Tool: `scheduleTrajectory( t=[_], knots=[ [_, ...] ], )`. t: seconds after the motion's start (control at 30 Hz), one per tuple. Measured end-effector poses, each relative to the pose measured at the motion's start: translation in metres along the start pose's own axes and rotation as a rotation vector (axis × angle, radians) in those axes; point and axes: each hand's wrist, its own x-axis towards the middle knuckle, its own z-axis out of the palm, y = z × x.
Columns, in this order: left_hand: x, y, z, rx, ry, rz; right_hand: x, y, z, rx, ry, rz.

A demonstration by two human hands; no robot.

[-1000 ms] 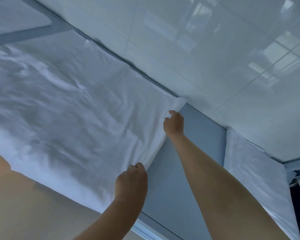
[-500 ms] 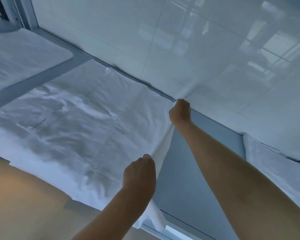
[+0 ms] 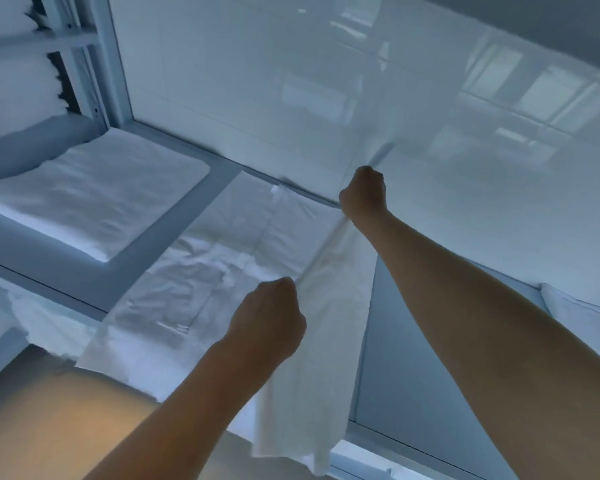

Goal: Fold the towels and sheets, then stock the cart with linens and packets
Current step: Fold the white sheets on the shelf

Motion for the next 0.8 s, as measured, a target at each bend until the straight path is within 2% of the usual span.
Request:
scheduleTrajectory(
  t=[0.17, 0.23, 0.3, 0.4, 0.5, 0.6, 0.8],
  knots=[
    [0.035, -0.111, -0.057, 0.039, 0.12, -0.124, 0.009, -0.109, 0.049, 0.135, -0.043, -0.023],
    [0.051, -0.164, -0.069, 0.052, 0.136, -0.201, 0.0, -0.142, 0.082, 0.198, -0.144, -0.01],
    [0.062, -0.216, -0.069, 0.11, 0.074, -0.278, -0.024, -0.153, 0.123, 0.215, -0.31, 0.049],
    [0.065, -0.274, -0.048, 0.226, 0.055, -0.315, -0.075, -0.116, 0.18, -0.008, -0.441, 0.052],
    [0.056, -0.292, -0.012, 0.253, 0.091, -0.15, -0.114, -0.052, 0.208, -0.192, -0.444, 0.025],
    [0.051, -0.292, 0.017, 0.37, 0.053, 0.018, -0.136, -0.005, 0.216, -0.202, -0.397, -0.071],
    [0.053, -0.283, 0.038, 0.275, 0.112, -0.049, -0.148, 0.016, 0.221, -0.143, -0.341, -0.121]
  ],
)
